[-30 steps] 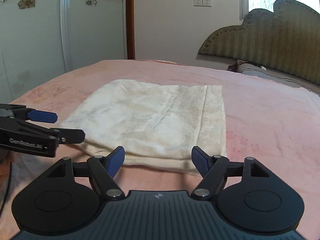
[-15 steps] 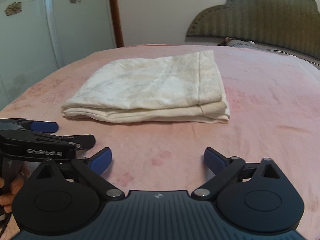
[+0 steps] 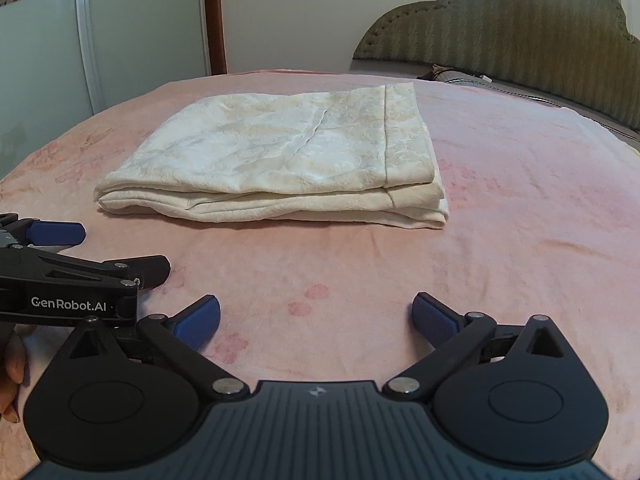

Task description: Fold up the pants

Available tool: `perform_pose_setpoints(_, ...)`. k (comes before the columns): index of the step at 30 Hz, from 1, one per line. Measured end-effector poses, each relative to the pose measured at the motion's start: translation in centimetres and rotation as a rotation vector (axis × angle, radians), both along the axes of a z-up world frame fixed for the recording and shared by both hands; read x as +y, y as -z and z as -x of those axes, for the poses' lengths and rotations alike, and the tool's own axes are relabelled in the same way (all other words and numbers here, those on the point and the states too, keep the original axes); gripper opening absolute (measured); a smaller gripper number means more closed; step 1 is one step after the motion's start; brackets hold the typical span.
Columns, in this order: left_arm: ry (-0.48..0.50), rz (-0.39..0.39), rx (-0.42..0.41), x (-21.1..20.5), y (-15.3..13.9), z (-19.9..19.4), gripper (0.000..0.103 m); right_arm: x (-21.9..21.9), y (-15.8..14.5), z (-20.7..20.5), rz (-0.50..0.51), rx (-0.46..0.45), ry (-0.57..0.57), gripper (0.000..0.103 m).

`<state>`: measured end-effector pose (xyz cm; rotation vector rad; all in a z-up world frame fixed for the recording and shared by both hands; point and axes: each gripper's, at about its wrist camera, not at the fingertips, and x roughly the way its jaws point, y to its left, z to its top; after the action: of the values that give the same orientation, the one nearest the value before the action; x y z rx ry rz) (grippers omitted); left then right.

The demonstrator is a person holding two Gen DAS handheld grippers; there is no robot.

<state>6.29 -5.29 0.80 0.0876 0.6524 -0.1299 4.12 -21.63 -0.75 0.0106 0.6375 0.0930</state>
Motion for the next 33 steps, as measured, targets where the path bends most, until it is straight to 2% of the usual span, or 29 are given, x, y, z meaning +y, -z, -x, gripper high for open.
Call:
perform_pose_setpoints(6,0.005,0.029,0.005,0.4,0.0,0.1,0.103,-1.0,-0.1,0.1,-0.069,-0.013,0.001,0.103)
perform_pose_setpoints(11,-0.001,0.028,0.006,0.5,0.0,0.1,0.103,0.2,0.0,-0.2,0.008,0.001,0.009,0.103)
perform_pose_setpoints(16,-0.001,0.026,0.006,0.5,0.0,0.1,0.103,0.1,0.0,-0.1,0.008,0.000,0.023,0.103)
perform_pose_setpoints(20,-0.001,0.026,0.005,0.6,0.0,0.1,0.103,-0.4,-0.1,0.1,0.021,-0.018,0.104,0.103)
perform_pose_setpoints(24,-0.002,0.024,0.006,0.6,0.0,0.2,0.103,-1.4,-0.1,0.0,-0.031,-0.008,0.092,0.103)
perform_pose_setpoints(28,-0.026,-0.001,-0.008,0.8,-0.1,1.0,0.103,-1.1,0.0,0.2,0.031,0.005,0.058,0.103)
perform_pose_setpoints(33,-0.061,0.009,-0.002,1.4,0.0,1.0,0.103,-1.2,0.1,0.2,0.027,0.005,0.054,0.103)
